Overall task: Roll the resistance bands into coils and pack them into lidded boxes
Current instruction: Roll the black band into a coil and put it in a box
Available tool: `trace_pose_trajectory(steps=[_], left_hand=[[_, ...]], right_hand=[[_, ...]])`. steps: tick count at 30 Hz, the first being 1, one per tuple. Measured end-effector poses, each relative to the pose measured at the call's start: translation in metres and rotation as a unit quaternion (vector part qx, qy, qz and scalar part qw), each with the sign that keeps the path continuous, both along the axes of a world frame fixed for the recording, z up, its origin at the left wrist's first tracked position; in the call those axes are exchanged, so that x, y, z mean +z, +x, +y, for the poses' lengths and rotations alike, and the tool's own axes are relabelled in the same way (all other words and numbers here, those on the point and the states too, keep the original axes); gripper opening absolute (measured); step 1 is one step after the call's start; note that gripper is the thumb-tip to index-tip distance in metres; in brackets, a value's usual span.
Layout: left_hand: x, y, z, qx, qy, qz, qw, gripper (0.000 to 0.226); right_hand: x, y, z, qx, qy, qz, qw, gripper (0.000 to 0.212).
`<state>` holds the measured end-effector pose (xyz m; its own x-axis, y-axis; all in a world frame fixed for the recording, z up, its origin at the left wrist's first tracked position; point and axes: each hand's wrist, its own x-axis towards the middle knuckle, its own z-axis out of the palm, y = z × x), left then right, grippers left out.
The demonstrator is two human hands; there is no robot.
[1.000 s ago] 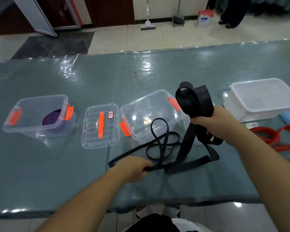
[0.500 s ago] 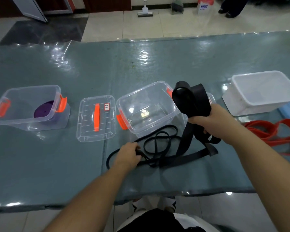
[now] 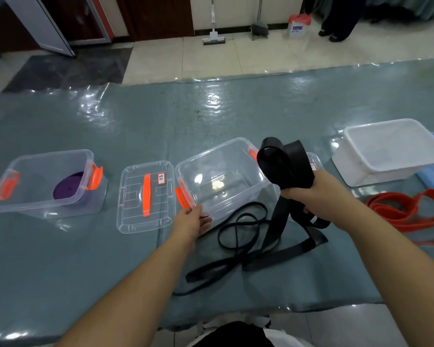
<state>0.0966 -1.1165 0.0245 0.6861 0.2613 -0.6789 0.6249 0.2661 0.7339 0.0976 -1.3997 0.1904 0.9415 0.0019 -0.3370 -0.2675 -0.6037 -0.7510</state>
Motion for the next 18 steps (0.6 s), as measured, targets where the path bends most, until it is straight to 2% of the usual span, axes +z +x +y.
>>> trace_pose_trajectory(steps=[3,7,12,15,17,18], left_hand=[[-0.003,0.016,0.004,0.024,0.042,0.008,0.999,0.019],[-0.009,0.039,0.019,-0.011,0.097,0.004,0.995,0.026],[-0.008,0.063,0.034,-0.025,0.115,0.006,0.993,0.026],[0.01,0.055,0.031,-0.054,0.233,0.034,0.97,0.028],[0.034,0.039,0.023,-0.041,0.255,-0.042,0.965,0.027],[0.052,0.03,0.017,-0.051,0.232,-0.102,0.966,0.028]], right_hand=[[0.0,0.002,-0.001,-0.004,0.002,-0.002,1.0,0.017],[-0.002,0.002,-0.001,-0.014,-0.001,-0.001,1.0,0.024],[-0.002,0.004,0.008,-0.014,-0.012,-0.016,1.0,0.023],[-0.001,0.007,0.016,-0.003,-0.02,-0.034,0.999,0.026],[0.003,0.008,0.023,0.013,-0.036,-0.045,0.998,0.025],[0.006,0.008,0.027,0.022,-0.04,-0.047,0.998,0.026]])
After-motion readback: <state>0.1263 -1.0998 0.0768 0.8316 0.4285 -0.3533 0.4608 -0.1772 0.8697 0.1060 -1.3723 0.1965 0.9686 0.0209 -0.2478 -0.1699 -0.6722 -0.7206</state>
